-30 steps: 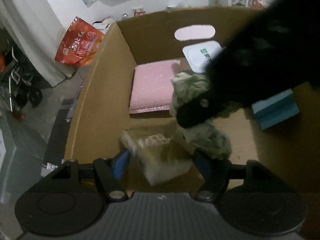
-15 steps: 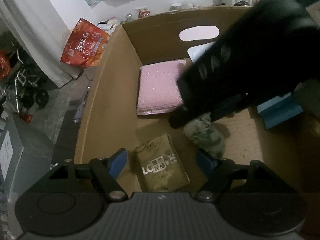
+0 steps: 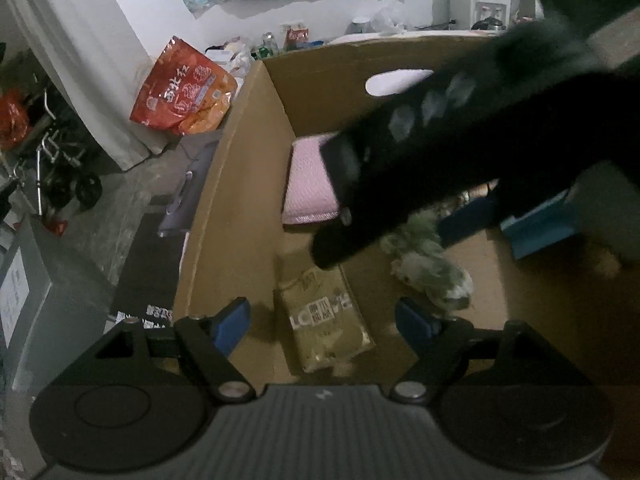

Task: Organize soft objects
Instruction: 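Carry packet and scrunchie into the box and open both tools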

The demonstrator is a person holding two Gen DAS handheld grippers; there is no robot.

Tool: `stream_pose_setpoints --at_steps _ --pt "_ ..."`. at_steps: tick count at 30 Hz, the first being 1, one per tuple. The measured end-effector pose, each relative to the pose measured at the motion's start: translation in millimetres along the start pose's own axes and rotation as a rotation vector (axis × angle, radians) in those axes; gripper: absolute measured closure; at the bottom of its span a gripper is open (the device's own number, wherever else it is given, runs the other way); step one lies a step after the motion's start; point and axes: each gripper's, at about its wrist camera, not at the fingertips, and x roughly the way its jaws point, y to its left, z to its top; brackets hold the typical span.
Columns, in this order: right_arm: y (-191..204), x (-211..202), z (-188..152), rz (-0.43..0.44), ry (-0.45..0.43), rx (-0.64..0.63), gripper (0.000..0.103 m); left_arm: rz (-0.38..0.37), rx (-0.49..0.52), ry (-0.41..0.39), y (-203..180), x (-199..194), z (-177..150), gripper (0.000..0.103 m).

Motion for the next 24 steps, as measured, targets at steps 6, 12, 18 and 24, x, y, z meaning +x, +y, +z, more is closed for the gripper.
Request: stream_pose_setpoints --at_steps 6,12,18,24 --pt "-2 -8 3 -0.059 -0.027 0.002 0.017 -0.004 -0.001 0.004 1 0 -3 0.022" --pt "-5 -19 7 0.146 -0.026 0.05 0.012 -0.012 -0.006 -0.006 0 -2 -1 0.022" --pt "-3 -20 14 -0.039 -0.069 -0.015 0.011 -0.007 -0.003 -0.005 3 -1 -5 0.022" --pt "-8 -29 6 -0.126 -0.095 -0.078 0.037 -0.008 -0.036 -0.016 12 -4 -7 0.022"
